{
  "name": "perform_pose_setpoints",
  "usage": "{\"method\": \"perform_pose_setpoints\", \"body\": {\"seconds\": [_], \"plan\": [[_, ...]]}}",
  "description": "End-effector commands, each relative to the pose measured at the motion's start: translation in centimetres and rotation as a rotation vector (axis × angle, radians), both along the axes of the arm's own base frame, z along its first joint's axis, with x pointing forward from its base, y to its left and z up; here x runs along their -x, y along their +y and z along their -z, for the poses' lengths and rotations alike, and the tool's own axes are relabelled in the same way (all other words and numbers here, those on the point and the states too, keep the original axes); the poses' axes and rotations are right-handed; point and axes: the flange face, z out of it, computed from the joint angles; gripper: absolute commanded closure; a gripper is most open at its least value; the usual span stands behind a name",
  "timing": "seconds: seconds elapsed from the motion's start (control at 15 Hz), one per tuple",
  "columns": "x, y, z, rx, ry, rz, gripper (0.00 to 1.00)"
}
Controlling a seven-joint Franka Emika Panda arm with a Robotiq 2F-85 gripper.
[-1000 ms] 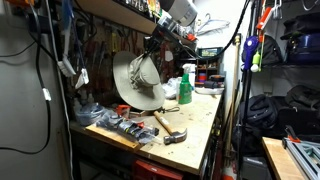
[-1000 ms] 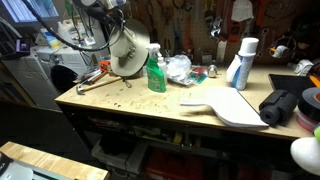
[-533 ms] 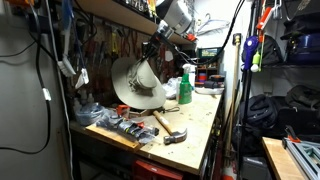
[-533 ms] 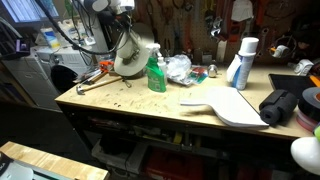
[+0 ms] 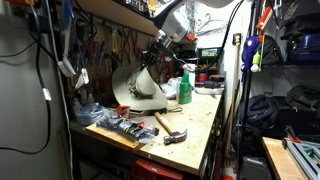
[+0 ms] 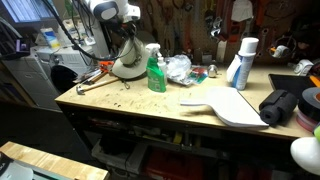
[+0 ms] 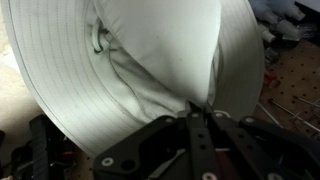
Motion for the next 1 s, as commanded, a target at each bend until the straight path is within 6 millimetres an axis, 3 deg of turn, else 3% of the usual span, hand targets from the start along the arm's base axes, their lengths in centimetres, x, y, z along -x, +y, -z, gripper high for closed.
{"method": "perform_pose_setpoints", "body": {"seconds": [0.0,0.13,0.2,0.27,0.73,0.93], "plan": [[-1.0,-0.3,1.1,-0.059,0.002,0.007,0.99],[-1.4,-0.2,1.8,-0.077,0.002,0.009,0.99],[-1.5,-0.1,2.1,-0.087,0.005,0.01,0.81],[-1.5,0.1,2.3,-0.096,0.012,0.013,0.71],[-0.1,2.7,-0.6,-0.042,0.063,0.097,0.2],[1.1,3.8,-2.7,0.079,0.039,0.135,0.0]]}}
